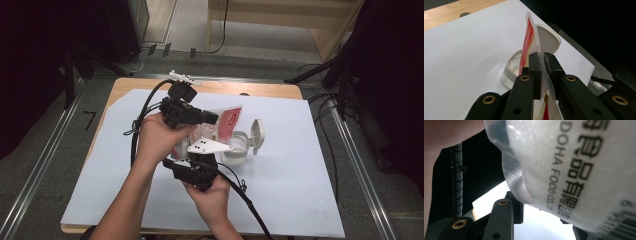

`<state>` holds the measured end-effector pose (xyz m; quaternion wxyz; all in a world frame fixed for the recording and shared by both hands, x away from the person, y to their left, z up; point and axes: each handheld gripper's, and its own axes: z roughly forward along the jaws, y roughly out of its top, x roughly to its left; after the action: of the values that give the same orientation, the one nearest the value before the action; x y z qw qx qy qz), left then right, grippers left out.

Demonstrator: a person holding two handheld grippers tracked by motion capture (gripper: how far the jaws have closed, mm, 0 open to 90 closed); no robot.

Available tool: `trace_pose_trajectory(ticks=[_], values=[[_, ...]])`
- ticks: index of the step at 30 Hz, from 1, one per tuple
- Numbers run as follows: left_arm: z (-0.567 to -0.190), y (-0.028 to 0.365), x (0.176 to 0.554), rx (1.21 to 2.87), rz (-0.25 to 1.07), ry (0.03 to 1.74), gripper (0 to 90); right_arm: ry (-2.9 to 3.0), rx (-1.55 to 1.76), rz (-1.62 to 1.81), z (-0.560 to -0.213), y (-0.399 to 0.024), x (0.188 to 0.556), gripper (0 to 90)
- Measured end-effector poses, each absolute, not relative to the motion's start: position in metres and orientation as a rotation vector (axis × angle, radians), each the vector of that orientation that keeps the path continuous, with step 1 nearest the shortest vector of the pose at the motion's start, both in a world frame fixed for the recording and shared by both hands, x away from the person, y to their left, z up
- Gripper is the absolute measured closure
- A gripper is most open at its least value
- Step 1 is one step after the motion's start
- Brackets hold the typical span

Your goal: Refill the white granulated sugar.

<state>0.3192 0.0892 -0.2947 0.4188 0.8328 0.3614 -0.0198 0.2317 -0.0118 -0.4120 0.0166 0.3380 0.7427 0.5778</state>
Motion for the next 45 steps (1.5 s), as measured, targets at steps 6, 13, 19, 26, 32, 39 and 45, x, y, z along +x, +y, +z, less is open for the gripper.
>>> trace_pose_trajectory(ticks=[6, 13, 19, 26, 32, 39, 45], values=[[-0.295, 0.089, 0.319, 2.089, -0.051, 0.907, 85.7, 2.31, 1.05, 1.796, -0.412, -0.011, 0.232, 63.9], [-0.295, 0.089, 0.319, 2.088, -0.051, 0.909, 85.7, 2.31, 1.049, 1.796, -0.412, -0.011, 0.232, 63.9], [-0.295, 0.089, 0.319, 2.094, -0.045, 0.901, 85.9, 2.309, 1.046, 1.796, -0.412, -0.011, 0.232, 63.9], [-0.295, 0.088, 0.321, 2.098, -0.043, 0.901, 86.0, 2.314, 1.049, 1.787, -0.412, -0.012, 0.233, 63.9], [-0.296, 0.079, 0.327, 2.121, -0.05, 0.898, 86.3, 2.319, 1.074, 1.782, -0.413, -0.017, 0.237, 63.9], [-0.297, 0.075, 0.33, 2.112, -0.057, 0.889, 86.3, 2.316, 1.068, 1.767, -0.413, -0.023, 0.24, 64.0], [-0.295, 0.069, 0.331, 2.122, -0.059, 0.894, 86.3, 2.302, 1.088, 1.776, -0.412, -0.026, 0.24, 64.0]])
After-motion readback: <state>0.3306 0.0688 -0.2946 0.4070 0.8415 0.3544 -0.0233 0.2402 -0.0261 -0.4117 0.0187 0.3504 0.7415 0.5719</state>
